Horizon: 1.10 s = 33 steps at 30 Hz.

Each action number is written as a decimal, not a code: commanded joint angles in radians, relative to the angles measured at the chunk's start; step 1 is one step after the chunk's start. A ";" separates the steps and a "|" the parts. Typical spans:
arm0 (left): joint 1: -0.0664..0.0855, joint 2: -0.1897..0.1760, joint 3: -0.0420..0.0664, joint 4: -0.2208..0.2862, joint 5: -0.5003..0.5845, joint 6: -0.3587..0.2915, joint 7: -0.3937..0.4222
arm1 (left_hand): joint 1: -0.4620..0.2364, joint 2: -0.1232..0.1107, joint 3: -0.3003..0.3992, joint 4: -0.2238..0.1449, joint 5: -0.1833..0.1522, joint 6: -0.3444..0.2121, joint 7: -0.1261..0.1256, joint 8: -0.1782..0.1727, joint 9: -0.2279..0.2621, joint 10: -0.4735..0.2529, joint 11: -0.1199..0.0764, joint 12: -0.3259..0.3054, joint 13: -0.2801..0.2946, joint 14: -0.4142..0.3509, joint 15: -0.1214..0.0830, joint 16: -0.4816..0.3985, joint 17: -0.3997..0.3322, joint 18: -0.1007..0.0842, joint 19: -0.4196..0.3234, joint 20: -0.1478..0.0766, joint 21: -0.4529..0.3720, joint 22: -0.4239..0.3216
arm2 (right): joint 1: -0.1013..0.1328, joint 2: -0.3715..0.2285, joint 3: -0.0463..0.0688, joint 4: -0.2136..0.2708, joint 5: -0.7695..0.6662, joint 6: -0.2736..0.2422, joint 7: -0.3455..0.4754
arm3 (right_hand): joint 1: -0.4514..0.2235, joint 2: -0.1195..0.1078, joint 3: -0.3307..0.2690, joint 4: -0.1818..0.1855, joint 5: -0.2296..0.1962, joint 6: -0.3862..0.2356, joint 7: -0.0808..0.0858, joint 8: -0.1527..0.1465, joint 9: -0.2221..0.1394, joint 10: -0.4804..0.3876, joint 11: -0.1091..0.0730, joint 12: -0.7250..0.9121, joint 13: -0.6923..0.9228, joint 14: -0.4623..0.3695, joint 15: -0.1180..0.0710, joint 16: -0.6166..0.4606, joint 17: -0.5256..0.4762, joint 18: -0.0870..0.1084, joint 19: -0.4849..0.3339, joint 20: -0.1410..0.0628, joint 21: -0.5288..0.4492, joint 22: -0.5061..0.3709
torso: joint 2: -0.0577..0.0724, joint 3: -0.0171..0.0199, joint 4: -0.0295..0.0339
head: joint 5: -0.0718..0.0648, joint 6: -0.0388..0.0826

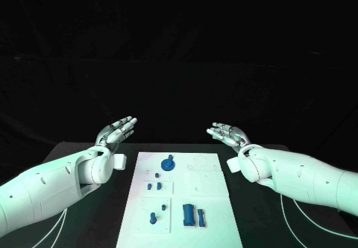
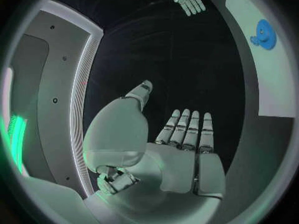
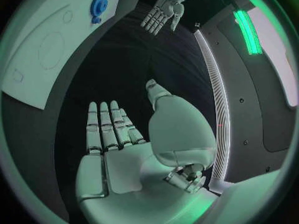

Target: Assemble the parts on the task board

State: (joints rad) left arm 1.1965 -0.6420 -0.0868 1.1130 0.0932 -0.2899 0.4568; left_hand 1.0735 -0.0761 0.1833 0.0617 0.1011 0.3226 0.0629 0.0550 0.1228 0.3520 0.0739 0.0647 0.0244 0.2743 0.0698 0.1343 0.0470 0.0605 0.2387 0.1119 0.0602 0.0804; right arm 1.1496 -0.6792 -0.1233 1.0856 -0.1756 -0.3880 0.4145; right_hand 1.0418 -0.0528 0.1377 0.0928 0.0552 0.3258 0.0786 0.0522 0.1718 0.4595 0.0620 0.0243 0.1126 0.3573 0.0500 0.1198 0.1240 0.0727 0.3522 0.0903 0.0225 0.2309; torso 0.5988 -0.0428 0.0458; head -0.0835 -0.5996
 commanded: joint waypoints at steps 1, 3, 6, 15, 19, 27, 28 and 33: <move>-0.013 -0.009 0.008 0.047 -0.014 -0.061 0.011 | -0.342 0.076 -0.183 -0.062 -0.101 -0.323 -0.063 -0.055 -0.123 -0.352 -0.074 -0.065 -0.024 -0.274 -0.070 -0.134 -0.047 -0.061 -0.239 -0.112 -0.060 -0.080 | -0.010 -0.008 0.009 0.046 0.019 -0.047 0.015 | -0.332 0.053 -0.138 -0.093 -0.055 -0.326 -0.079 -0.052 -0.172 -0.460 -0.062 -0.024 -0.113 -0.357 -0.050 -0.120 -0.124 -0.073 -0.352 -0.090 -0.022 -0.231 | -0.018 0.0144 -0.0162 | 0.027 0.000; -0.025 -0.021 0.015 0.084 -0.021 -0.099 0.016 | -1.073 0.076 -0.183 -0.062 -0.101 -0.323 -0.063 -0.055 -0.123 -0.352 -0.074 -0.065 -0.024 -0.274 -0.070 -0.134 -0.047 -0.061 -0.239 -0.112 -0.060 -0.080 | -0.018 -0.016 0.019 0.084 0.032 -0.076 0.023 | -1.042 0.053 -0.138 -0.093 -0.055 -0.326 -0.079 -0.052 -0.172 -0.460 -0.062 -0.024 -0.113 -0.357 -0.050 -0.120 -0.124 -0.073 -0.352 -0.090 -0.022 -0.231 | -0.030 0.0234 -0.0256 | 0.045 0.000; -0.048 -0.042 0.028 0.154 -0.034 -0.170 0.024 | -1.073 0.076 -0.183 -0.062 -0.101 -0.323 -0.063 -0.055 -0.123 -0.352 -0.074 -0.065 -0.024 -0.274 -0.070 -0.134 -0.047 -0.061 -0.239 -0.112 -0.060 -0.080 | -0.032 -0.031 0.038 0.155 0.058 -0.130 0.037 | -1.042 0.053 -0.138 -0.093 -0.055 -0.326 -0.079 -0.052 -0.172 -0.460 -0.062 -0.024 -0.113 -0.357 -0.050 -0.120 -0.124 -0.073 -0.352 -0.090 -0.022 -0.231 | -0.044 0.0343 -0.0370 | 0.067 0.000; -0.124 -0.116 0.074 0.388 -0.080 -0.409 0.054 | -1.073 0.076 -0.183 -0.062 -0.101 -0.323 -0.063 -0.055 -0.123 -0.352 -0.074 -0.065 -0.024 -0.274 -0.070 -0.134 -0.047 -0.061 -0.239 -0.112 -0.060 -0.080 | -0.083 -0.084 0.102 0.403 0.146 -0.320 0.089 | -1.042 0.053 -0.138 -0.093 -0.055 -0.326 -0.079 -0.052 -0.172 -0.460 -0.062 -0.024 -0.113 -0.357 -0.050 -0.120 -0.124 -0.073 -0.352 -0.090 -0.022 -0.231 | -0.055 0.0428 -0.0458 | 0.084 0.000; -0.140 -0.132 0.083 0.438 -0.089 -0.460 0.061 | -1.073 0.076 -0.183 -0.062 -0.101 -0.323 -0.063 -0.055 -0.123 -0.352 -0.074 -0.065 -0.024 -0.274 -0.070 -0.134 -0.047 -0.061 -0.239 -0.112 -0.060 -0.080 | -0.094 -0.095 0.117 0.459 0.167 -0.363 0.100 | -1.042 0.053 -0.138 -0.093 -0.055 -0.326 -0.079 -0.052 -0.172 -0.460 -0.062 -0.024 -0.113 -0.357 -0.050 -0.120 -0.124 -0.073 -0.352 -0.090 -0.022 -0.231 | -0.055 0.0428 -0.0458 | 0.084 0.000; -0.146 -0.138 0.087 0.457 -0.093 -0.480 0.063 | -1.073 0.076 -0.183 -0.062 -0.101 -0.323 -0.063 -0.055 -0.123 -0.352 -0.074 -0.065 -0.024 -0.274 -0.070 -0.134 -0.047 -0.061 -0.239 -0.112 -0.060 -0.080 | -0.100 -0.101 0.123 0.484 0.176 -0.382 0.105 | -1.042 0.053 -0.138 -0.093 -0.055 -0.326 -0.079 -0.052 -0.172 -0.460 -0.062 -0.024 -0.113 -0.357 -0.050 -0.120 -0.124 -0.073 -0.352 -0.090 -0.022 -0.231 | -0.055 0.0428 -0.0458 | 0.084 0.000; -0.146 -0.138 0.087 0.457 -0.093 -0.480 0.063 | -1.073 0.076 -0.183 -0.062 -0.101 -0.323 -0.063 -0.055 -0.123 -0.352 -0.074 -0.065 -0.024 -0.274 -0.070 -0.134 -0.047 -0.061 -0.239 -0.112 -0.060 -0.080 | -0.100 -0.101 0.123 0.484 0.176 -0.382 0.105 | -1.042 0.053 -0.138 -0.093 -0.055 -0.326 -0.079 -0.052 -0.172 -0.460 -0.062 -0.024 -0.113 -0.357 -0.050 -0.120 -0.124 -0.073 -0.352 -0.090 -0.022 -0.231 | -0.055 0.0428 -0.0458 | 0.084 0.000; -0.146 -0.138 0.087 0.457 -0.093 -0.480 0.063 | -1.073 0.076 -0.183 -0.062 -0.101 -0.323 -0.063 -0.055 -0.123 -0.352 -0.074 -0.065 -0.024 -0.274 -0.070 -0.134 -0.047 -0.061 -0.239 -0.112 -0.060 -0.080 | -0.100 -0.101 0.123 0.484 0.176 -0.382 0.105 | -1.042 0.053 -0.138 -0.093 -0.055 -0.326 -0.079 -0.052 -0.172 -0.460 -0.062 -0.024 -0.113 -0.357 -0.050 -0.120 -0.124 -0.073 -0.352 -0.090 -0.022 -0.231 | -0.055 0.0428 -0.0458 | 0.084 0.000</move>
State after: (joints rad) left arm 1.0499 -0.7808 -0.0012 1.5670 0.0163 -0.7486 0.4988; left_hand 0.0053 0.0000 0.0041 -0.0001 0.0034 0.0054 0.0000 0.0033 0.0008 0.0037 0.0001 0.0065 0.0009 0.0037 0.0002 0.0067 0.0009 0.0062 0.0071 -0.0034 0.0034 0.0009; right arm 1.0505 -0.7799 -0.0006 1.5682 -0.0040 -0.7563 0.4987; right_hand 0.0054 -0.0003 0.0056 -0.0013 0.0052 0.0035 -0.0001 0.0032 0.0009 0.0053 0.0001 0.0039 0.0009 0.0051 -0.0002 0.0021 0.0009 0.0066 0.0045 0.0002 0.0048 0.0009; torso 0.5444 0.0000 0.0000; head -0.0001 -0.6000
